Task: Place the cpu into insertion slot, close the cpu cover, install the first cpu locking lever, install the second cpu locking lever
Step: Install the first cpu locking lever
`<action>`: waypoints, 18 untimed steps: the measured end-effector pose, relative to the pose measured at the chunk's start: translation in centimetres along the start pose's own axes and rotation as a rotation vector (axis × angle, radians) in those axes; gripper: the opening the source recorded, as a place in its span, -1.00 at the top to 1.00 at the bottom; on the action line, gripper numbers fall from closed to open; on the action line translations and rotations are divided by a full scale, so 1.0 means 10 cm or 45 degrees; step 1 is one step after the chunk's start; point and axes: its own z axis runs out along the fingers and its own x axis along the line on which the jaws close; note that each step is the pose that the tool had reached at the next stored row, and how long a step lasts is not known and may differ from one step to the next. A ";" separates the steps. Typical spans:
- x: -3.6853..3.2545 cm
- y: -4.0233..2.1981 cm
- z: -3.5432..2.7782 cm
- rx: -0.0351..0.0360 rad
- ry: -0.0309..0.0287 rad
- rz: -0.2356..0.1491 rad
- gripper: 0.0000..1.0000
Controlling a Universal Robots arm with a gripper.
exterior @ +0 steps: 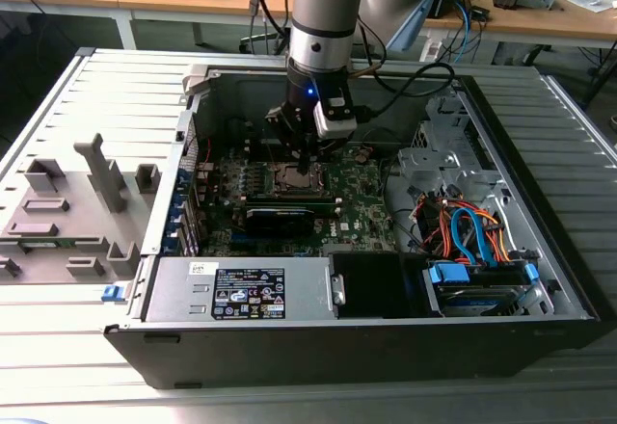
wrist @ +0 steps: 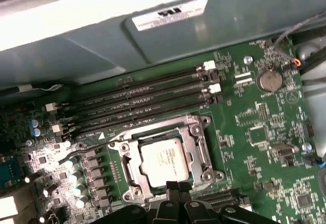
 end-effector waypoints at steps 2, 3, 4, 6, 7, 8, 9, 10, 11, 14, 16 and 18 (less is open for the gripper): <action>0.000 0.000 0.000 -0.0531 0.0123 -0.020 0.78; 0.001 0.000 0.000 -0.0561 0.0126 -0.033 0.78; 0.000 0.001 0.001 -0.0577 0.0122 -0.046 0.78; 0.000 0.000 0.001 -0.0590 0.0120 -0.070 0.78; 0.000 0.000 0.000 -0.0602 0.0116 -0.090 0.78; 0.000 0.000 0.000 -0.0621 0.0114 -0.112 0.78; 0.000 0.000 0.000 -0.0641 0.0110 -0.136 0.78; 0.000 0.000 0.000 -0.0650 0.0104 -0.163 0.78; 0.000 -0.001 0.000 -0.0640 0.0097 -0.189 0.78; 0.000 0.000 0.000 -0.0613 0.0070 -0.262 0.78; 0.000 0.000 0.000 -0.0597 0.0055 -0.304 0.78; 0.000 0.000 0.000 -0.0585 0.0044 -0.336 0.78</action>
